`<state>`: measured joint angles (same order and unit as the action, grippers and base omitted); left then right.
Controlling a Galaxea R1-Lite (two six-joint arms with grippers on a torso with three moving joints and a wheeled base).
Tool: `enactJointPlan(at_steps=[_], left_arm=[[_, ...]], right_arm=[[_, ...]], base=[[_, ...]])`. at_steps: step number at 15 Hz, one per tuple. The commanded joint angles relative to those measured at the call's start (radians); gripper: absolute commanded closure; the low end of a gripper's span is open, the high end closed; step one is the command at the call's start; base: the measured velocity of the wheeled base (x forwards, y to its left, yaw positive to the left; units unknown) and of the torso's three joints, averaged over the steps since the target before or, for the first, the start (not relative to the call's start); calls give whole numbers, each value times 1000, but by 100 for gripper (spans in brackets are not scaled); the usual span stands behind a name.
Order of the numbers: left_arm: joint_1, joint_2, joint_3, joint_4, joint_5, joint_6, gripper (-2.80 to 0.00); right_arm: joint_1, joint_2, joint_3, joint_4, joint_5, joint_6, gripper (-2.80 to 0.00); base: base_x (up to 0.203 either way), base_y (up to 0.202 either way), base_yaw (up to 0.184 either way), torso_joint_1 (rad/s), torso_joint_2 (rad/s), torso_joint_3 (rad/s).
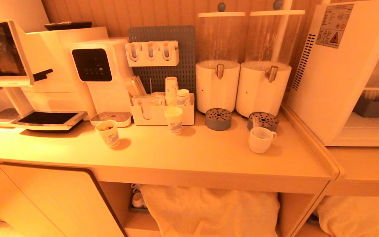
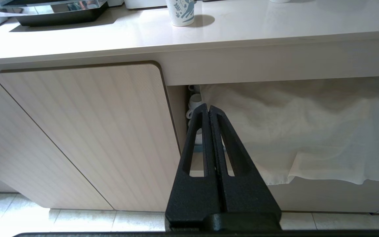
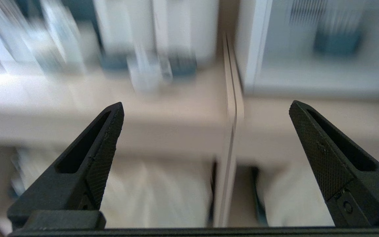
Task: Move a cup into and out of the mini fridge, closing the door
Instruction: Put the ceramic cup in the freezer
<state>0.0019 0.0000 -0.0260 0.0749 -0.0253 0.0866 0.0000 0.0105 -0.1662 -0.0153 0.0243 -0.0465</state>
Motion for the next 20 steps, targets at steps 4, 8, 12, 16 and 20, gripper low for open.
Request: enactJointPlan(at_steps=[4, 8, 12, 16, 20], left_arm=[[1, 0, 0, -1, 4, -1, 0], [1, 0, 0, -1, 1, 0, 0], [1, 0, 0, -1, 1, 2, 0], [0, 0, 0, -1, 2, 2, 0], [1, 0, 0, -1, 1, 2, 0]], right_arm=[[-4, 234, -613, 180, 20, 34, -280], [22, 681, -1094, 451, 51, 44, -280], [86, 955, -1174, 700, 350, 24, -280], [-44, 1128, -886, 582, 736, -16, -280], [-118, 1380, -554, 161, 839, -140, -280]], base=[[0, 0, 0, 0, 0, 0], [0, 0, 0, 0, 0, 0], [0, 0, 0, 0, 0, 0], [0, 0, 0, 0, 0, 0], [0, 0, 0, 0, 0, 0]])
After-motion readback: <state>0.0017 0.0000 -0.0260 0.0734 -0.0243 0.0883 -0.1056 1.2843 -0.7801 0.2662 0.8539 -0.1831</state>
